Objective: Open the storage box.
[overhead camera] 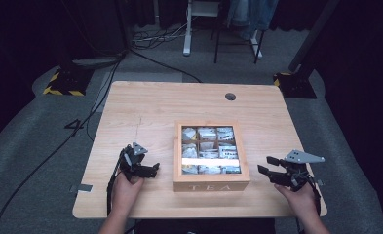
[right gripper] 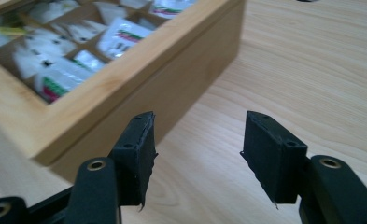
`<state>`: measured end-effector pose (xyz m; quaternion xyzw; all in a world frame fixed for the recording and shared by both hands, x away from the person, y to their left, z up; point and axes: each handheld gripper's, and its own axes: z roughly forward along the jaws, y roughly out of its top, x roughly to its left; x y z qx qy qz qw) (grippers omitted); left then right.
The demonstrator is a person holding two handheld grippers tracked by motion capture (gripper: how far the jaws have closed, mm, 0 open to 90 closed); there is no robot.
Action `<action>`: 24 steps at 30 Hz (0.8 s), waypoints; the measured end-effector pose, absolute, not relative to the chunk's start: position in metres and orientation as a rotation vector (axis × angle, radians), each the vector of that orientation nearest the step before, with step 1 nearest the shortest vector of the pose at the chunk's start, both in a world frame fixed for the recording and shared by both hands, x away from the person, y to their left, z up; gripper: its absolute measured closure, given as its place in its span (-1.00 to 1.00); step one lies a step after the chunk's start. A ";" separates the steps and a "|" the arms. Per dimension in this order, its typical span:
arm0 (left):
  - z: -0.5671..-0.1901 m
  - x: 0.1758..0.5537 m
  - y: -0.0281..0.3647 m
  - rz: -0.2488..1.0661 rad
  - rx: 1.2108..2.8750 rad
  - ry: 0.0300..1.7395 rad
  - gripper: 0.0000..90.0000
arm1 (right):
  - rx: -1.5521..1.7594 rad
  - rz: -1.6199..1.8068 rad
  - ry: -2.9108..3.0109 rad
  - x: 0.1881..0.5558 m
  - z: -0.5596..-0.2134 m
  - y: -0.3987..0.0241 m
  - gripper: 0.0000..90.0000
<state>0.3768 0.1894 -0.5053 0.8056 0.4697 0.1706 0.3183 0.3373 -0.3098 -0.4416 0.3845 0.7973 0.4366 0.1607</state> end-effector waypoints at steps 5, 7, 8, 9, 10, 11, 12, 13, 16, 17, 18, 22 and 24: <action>-0.505 0.377 0.189 0.449 2.119 1.236 -0.92 | 1.049 1.334 2.336 0.324 -0.439 -0.298 -0.06; -0.505 0.377 0.189 0.449 2.118 1.236 -0.92 | 1.033 1.360 2.358 0.319 -0.438 -0.294 -0.08; -0.505 0.377 0.189 0.449 2.119 1.235 -0.92 | 1.022 1.372 2.370 0.317 -0.438 -0.293 -0.06; -0.505 0.377 0.189 0.449 2.118 1.236 -0.92 | 1.019 1.366 2.363 0.315 -0.437 -0.292 -0.06; -0.505 0.377 0.189 0.449 2.119 1.236 -0.92 | 1.025 1.374 2.356 0.313 -0.437 -0.291 -0.07; -0.505 0.377 0.189 0.449 2.119 1.236 -0.92 | 1.025 1.374 2.356 0.313 -0.437 -0.291 -0.07; -0.505 0.377 0.189 0.450 2.120 1.234 -0.92 | 1.023 1.399 2.370 0.312 -0.437 -0.291 -0.09; -0.505 0.377 0.189 0.450 2.120 1.234 -0.92 | 1.013 1.406 2.381 0.312 -0.437 -0.291 -0.10; -0.505 0.377 0.189 0.450 2.120 1.236 -0.92 | 0.964 1.415 2.415 0.311 -0.438 -0.287 -0.11; -0.505 0.377 0.189 0.450 2.120 1.236 -0.92 | 0.964 1.415 2.415 0.311 -0.438 -0.287 -0.11; -0.505 0.377 0.189 0.451 2.121 1.236 -0.92 | 0.953 1.400 2.430 0.311 -0.439 -0.283 -0.12; -0.505 0.377 0.189 0.450 2.120 1.235 -0.92 | 0.933 1.369 2.448 0.311 -0.442 -0.276 -0.11; -0.505 0.377 0.189 0.450 2.120 1.235 -0.92 | 0.928 1.346 2.459 0.312 -0.444 -0.273 -0.06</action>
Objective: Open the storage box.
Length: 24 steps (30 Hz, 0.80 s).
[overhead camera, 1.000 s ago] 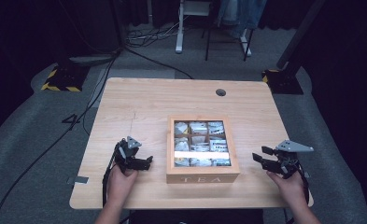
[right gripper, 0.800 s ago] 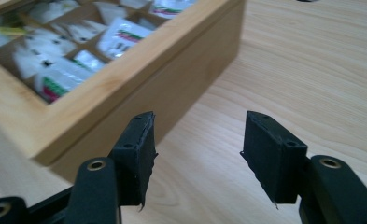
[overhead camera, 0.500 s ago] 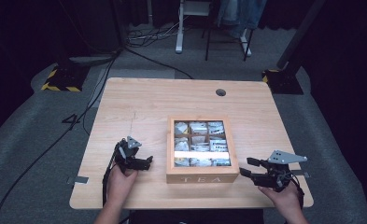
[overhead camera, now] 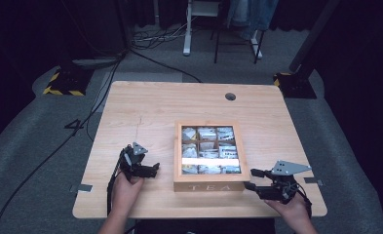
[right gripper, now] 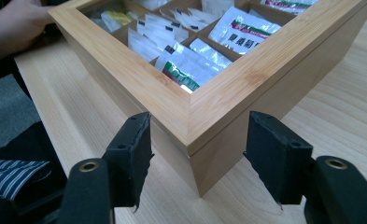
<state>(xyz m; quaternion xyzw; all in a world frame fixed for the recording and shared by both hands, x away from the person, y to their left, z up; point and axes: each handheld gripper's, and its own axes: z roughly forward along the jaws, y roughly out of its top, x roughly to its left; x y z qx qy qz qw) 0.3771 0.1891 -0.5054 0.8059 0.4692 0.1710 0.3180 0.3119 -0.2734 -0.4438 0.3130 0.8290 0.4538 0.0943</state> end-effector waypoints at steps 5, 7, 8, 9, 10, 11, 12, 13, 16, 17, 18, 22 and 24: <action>-0.505 0.377 0.189 0.450 2.119 1.236 -0.91 | 0.890 1.272 2.473 0.310 -0.446 -0.266 0.03; -0.505 0.377 0.189 0.450 2.119 1.235 -0.91 | 0.878 1.257 2.469 0.309 -0.446 -0.265 0.04; -0.505 0.377 0.189 0.451 2.119 1.235 -0.91 | 0.873 1.249 2.471 0.308 -0.446 -0.265 0.06; -0.505 0.377 0.189 0.450 2.119 1.235 -0.91 | 0.870 1.241 2.476 0.308 -0.447 -0.265 0.08; -0.505 0.377 0.189 0.450 2.119 1.236 -0.91 | 0.868 1.226 2.488 0.308 -0.448 -0.265 0.18; -0.505 0.377 0.189 0.450 2.119 1.236 -0.91 | 0.856 1.205 2.481 0.306 -0.448 -0.264 0.18; -0.505 0.377 0.189 0.450 2.119 1.236 -0.91 | 0.844 1.197 2.478 0.306 -0.447 -0.264 0.22; -0.505 0.377 0.189 0.450 2.119 1.236 -0.91 | 0.844 1.197 2.478 0.306 -0.447 -0.264 0.22; -0.505 0.377 0.189 0.451 2.120 1.236 -0.91 | 0.842 1.189 2.476 0.304 -0.445 -0.264 0.34; -0.505 0.377 0.189 0.450 2.119 1.235 -0.91 | 0.851 1.190 2.478 0.304 -0.444 -0.264 0.39; -0.505 0.377 0.189 0.450 2.119 1.236 -0.91 | 0.856 1.186 2.480 0.304 -0.443 -0.264 0.41; -0.505 0.377 0.189 0.450 2.119 1.236 -0.91 | 0.878 1.199 2.478 0.304 -0.440 -0.264 0.44; -0.505 0.377 0.189 0.450 2.120 1.236 -0.91 | 0.883 1.220 2.473 0.304 -0.437 -0.265 0.45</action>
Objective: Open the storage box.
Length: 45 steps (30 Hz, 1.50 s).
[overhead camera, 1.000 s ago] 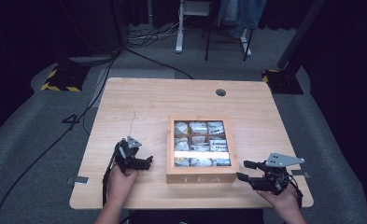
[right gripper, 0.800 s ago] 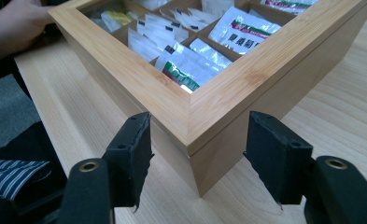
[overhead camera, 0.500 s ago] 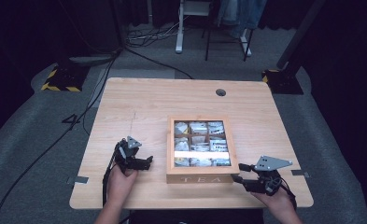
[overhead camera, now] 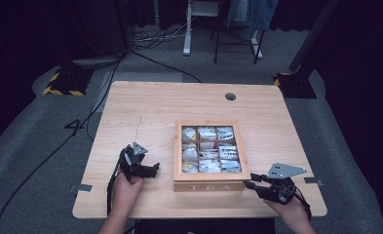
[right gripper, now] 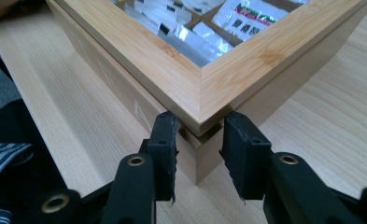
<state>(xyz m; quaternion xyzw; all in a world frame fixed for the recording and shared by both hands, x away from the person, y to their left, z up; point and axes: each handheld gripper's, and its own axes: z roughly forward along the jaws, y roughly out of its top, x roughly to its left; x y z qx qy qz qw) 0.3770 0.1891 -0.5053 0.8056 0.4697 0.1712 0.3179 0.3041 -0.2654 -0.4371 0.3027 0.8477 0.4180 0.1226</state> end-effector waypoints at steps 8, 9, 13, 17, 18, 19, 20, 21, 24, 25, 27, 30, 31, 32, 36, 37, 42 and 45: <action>-0.505 0.377 0.189 0.451 2.120 1.237 -0.91 | 0.903 1.284 2.450 0.307 -0.423 -0.268 0.55; -0.505 0.377 0.189 0.451 2.120 1.237 -0.91 | 0.903 1.284 2.450 0.307 -0.423 -0.268 0.55; -0.505 0.377 0.189 0.450 2.119 1.236 -0.91 | 0.910 1.317 2.439 0.311 -0.415 -0.269 0.55; -0.505 0.377 0.189 0.450 2.119 1.236 -0.91 | 0.912 1.340 2.434 0.313 -0.411 -0.270 0.55; -0.505 0.377 0.189 0.450 2.119 1.236 -0.91 | 0.908 1.341 2.433 0.314 -0.409 -0.270 0.55; -0.505 0.377 0.189 0.451 2.119 1.236 -0.91 | 0.906 1.343 2.430 0.315 -0.407 -0.270 0.55; -0.505 0.377 0.189 0.450 2.119 1.236 -0.91 | 0.908 1.349 2.426 0.317 -0.403 -0.271 0.55; -0.505 0.377 0.189 0.451 2.120 1.236 -0.91 | 0.910 1.350 2.423 0.317 -0.401 -0.271 0.55; -0.505 0.377 0.189 0.449 2.118 1.239 -0.91 | 0.916 1.353 2.407 0.320 -0.395 -0.270 0.57; -0.505 0.377 0.189 0.453 2.121 1.236 -0.91 | 0.917 1.360 2.403 0.321 -0.393 -0.269 0.59; -0.505 0.377 0.189 0.453 2.122 1.235 -0.91 | 0.920 1.363 2.396 0.322 -0.391 -0.269 0.61; -0.505 0.377 0.189 0.451 2.123 1.234 -0.91 | 0.946 1.393 2.381 0.327 -0.384 -0.269 0.67; -0.505 0.377 0.189 0.451 2.120 1.235 -0.91 | 0.949 1.397 2.378 0.328 -0.382 -0.269 0.68; -0.505 0.377 0.189 0.450 2.119 1.236 -0.91 | 0.952 1.400 2.377 0.329 -0.381 -0.269 0.69; -0.505 0.377 0.189 0.450 2.120 1.236 -0.91 | 0.966 1.415 2.371 0.333 -0.375 -0.270 0.74; -0.505 0.377 0.189 0.450 2.119 1.236 -0.91 | 0.966 1.416 2.373 0.335 -0.373 -0.270 0.75; -0.505 0.377 0.189 0.450 2.119 1.236 -0.91 | 0.978 1.423 2.364 0.341 -0.365 -0.269 0.76; -0.505 0.377 0.189 0.450 2.119 1.236 -0.91 | 0.978 1.433 2.357 0.345 -0.360 -0.268 0.76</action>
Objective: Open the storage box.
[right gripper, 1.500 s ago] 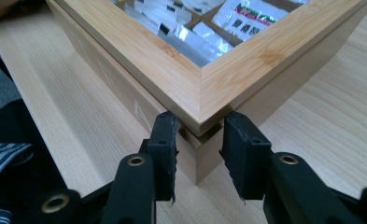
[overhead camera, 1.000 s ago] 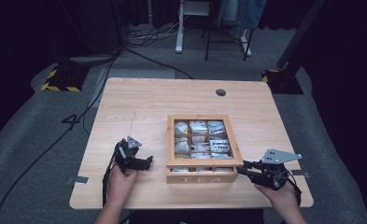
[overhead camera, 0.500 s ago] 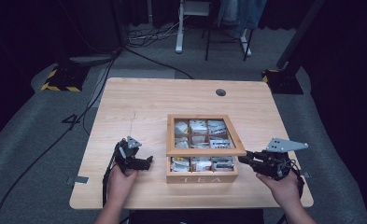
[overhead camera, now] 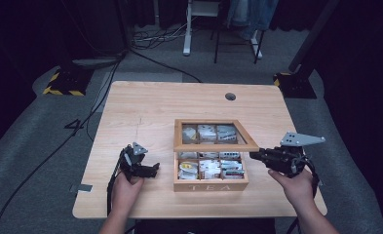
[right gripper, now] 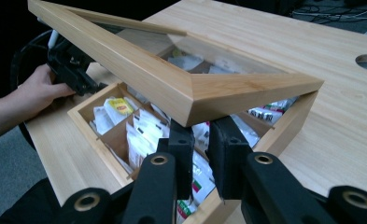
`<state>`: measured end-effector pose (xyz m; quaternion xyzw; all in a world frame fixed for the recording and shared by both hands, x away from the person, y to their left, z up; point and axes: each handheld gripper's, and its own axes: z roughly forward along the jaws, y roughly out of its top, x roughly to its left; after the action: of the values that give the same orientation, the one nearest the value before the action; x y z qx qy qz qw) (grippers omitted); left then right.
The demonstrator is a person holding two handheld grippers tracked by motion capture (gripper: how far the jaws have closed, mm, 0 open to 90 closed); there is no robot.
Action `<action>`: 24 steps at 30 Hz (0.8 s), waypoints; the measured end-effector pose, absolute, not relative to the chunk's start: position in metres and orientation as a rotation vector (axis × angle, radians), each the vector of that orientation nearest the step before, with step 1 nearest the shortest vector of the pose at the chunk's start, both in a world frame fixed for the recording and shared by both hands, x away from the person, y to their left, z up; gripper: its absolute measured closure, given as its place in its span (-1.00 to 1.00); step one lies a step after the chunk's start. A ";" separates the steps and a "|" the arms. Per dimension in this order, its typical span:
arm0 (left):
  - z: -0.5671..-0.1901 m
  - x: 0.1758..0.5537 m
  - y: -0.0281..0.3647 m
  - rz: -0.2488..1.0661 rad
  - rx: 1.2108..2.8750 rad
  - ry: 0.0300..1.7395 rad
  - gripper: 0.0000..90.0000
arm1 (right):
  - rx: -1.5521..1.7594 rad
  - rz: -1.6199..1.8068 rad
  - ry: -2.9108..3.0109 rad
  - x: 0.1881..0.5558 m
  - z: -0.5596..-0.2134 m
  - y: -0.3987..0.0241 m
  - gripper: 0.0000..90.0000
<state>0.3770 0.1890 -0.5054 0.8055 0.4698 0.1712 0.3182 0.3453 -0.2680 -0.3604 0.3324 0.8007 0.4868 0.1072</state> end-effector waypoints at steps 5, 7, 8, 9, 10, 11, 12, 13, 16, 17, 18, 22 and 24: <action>-0.505 0.377 0.189 0.451 2.119 1.236 -0.91 | 0.967 1.445 2.346 0.352 -0.353 -0.265 0.77; -0.505 0.377 0.189 0.451 2.118 1.237 -0.91 | 0.953 1.447 2.344 0.355 -0.351 -0.263 0.78; -0.505 0.377 0.189 0.451 2.117 1.237 -0.91 | 0.949 1.444 2.343 0.356 -0.349 -0.261 0.78; -0.505 0.377 0.189 0.450 2.116 1.237 -0.91 | 0.944 1.444 2.341 0.357 -0.348 -0.260 0.79; -0.505 0.377 0.189 0.450 2.116 1.237 -0.91 | 0.938 1.446 2.338 0.359 -0.347 -0.259 0.79; -0.505 0.377 0.189 0.450 2.116 1.237 -0.91 | 0.935 1.446 2.335 0.360 -0.347 -0.258 0.80; -0.505 0.377 0.189 0.450 2.116 1.237 -0.91 | 0.930 1.446 2.332 0.361 -0.346 -0.257 0.81; -0.505 0.377 0.189 0.450 2.116 1.237 -0.91 | 0.925 1.447 2.332 0.363 -0.345 -0.256 0.81; -0.505 0.377 0.189 0.450 2.116 1.237 -0.91 | 0.924 1.445 2.330 0.366 -0.344 -0.253 0.82; -0.505 0.377 0.189 0.450 2.116 1.237 -0.91 | 0.915 1.440 2.322 0.368 -0.344 -0.250 0.84; -0.505 0.377 0.189 0.450 2.116 1.237 -0.91 | 0.915 1.440 2.322 0.368 -0.344 -0.250 0.84; -0.505 0.377 0.189 0.450 2.114 1.238 -0.91 | 0.893 1.432 2.296 0.374 -0.343 -0.242 0.88; -0.506 0.377 0.189 0.450 2.114 1.238 -0.91 | 0.893 1.444 2.278 0.376 -0.342 -0.240 0.90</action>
<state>0.3769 0.1888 -0.5055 0.8042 0.4709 0.1713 0.3196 0.3764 -0.2405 -0.3425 0.3110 0.7927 0.5024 0.1499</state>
